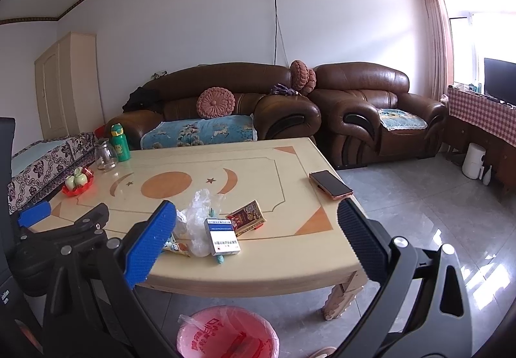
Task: Collect trash
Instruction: 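Move both tools toward the trash items on the table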
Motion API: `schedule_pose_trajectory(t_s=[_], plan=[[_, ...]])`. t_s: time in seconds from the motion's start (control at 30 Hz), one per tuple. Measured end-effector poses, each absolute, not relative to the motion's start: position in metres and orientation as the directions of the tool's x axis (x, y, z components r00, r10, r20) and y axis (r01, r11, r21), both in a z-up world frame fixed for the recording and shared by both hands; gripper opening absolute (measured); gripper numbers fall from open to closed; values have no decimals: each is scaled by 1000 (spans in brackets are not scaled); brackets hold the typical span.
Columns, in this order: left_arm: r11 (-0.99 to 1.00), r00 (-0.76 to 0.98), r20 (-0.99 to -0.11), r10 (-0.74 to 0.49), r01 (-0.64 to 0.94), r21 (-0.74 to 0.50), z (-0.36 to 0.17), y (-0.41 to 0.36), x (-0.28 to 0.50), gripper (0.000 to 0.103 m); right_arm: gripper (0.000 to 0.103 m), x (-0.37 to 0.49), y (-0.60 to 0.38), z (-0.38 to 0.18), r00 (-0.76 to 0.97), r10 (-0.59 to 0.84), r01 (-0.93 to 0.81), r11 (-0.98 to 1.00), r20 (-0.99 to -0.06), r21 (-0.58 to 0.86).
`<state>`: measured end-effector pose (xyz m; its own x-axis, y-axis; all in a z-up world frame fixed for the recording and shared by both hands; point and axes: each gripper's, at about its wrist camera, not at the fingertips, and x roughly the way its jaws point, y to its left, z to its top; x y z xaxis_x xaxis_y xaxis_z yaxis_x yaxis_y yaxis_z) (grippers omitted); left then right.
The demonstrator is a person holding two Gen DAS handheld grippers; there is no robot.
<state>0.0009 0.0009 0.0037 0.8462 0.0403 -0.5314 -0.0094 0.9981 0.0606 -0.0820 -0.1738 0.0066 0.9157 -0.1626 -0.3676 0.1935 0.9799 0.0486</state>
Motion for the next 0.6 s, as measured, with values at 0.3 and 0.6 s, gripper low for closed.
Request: schedule_pose_trajectory(t_s=[0.3, 0.6], plan=[[998, 837, -546, 41, -9, 62, -5, 1, 13, 97, 98, -71, -176, 4, 910, -148, 182, 982, -388, 51], [998, 825, -563, 51, -19, 62, -10, 4, 27, 97, 98, -56, -174, -4, 904, -135, 170, 984, -405, 52]])
